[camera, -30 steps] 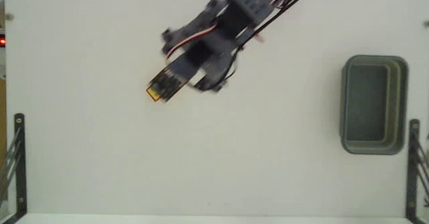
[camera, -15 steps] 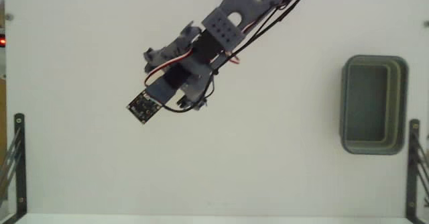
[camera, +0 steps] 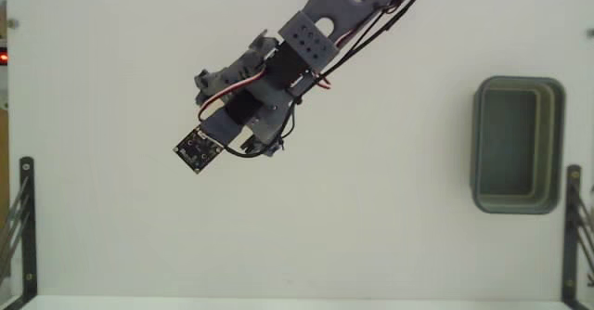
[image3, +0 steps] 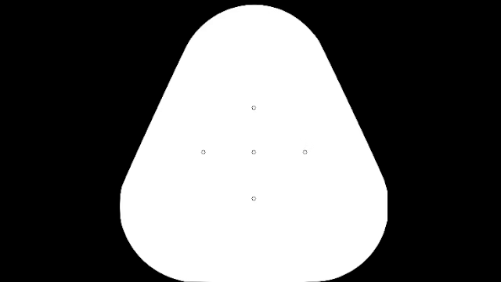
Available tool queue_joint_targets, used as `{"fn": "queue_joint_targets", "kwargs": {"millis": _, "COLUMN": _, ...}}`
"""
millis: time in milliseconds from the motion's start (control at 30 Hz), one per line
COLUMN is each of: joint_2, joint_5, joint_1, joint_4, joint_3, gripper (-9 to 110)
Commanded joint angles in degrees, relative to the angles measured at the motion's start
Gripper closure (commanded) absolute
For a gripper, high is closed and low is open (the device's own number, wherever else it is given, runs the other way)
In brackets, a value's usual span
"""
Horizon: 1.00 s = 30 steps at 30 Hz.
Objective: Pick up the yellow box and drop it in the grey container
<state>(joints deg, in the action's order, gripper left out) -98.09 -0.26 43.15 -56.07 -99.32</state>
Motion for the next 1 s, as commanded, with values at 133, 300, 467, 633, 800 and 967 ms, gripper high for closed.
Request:
{"fn": "queue_joint_targets", "kwargs": {"millis": 133, "joint_2": -1.34, "joint_5": 0.26, "joint_1": 0.37, "joint_4": 6.32, "joint_3": -4.76, "gripper": -9}}
{"fn": "queue_joint_targets", "kwargs": {"millis": 300, "joint_2": -0.88, "joint_5": 0.26, "joint_1": 0.37, "joint_4": 10.35, "joint_3": -8.32, "gripper": -9}}
{"fn": "queue_joint_targets", "kwargs": {"millis": 467, "joint_2": -0.13, "joint_5": 0.26, "joint_1": 0.37, "joint_4": 14.41, "joint_3": -11.63, "gripper": -9}}
{"fn": "queue_joint_targets", "kwargs": {"millis": 633, "joint_2": 0.84, "joint_5": 0.26, "joint_1": 0.37, "joint_4": 18.27, "joint_3": -14.52, "gripper": -9}}
{"fn": "queue_joint_targets", "kwargs": {"millis": 800, "joint_2": 1.81, "joint_5": 0.26, "joint_1": 0.37, "joint_4": 21.41, "joint_3": -16.7, "gripper": -9}}
{"fn": "queue_joint_targets", "kwargs": {"millis": 967, "joint_2": 2.09, "joint_5": 0.26, "joint_1": 0.37, "joint_4": 22.23, "joint_3": -17.24, "gripper": -9}}
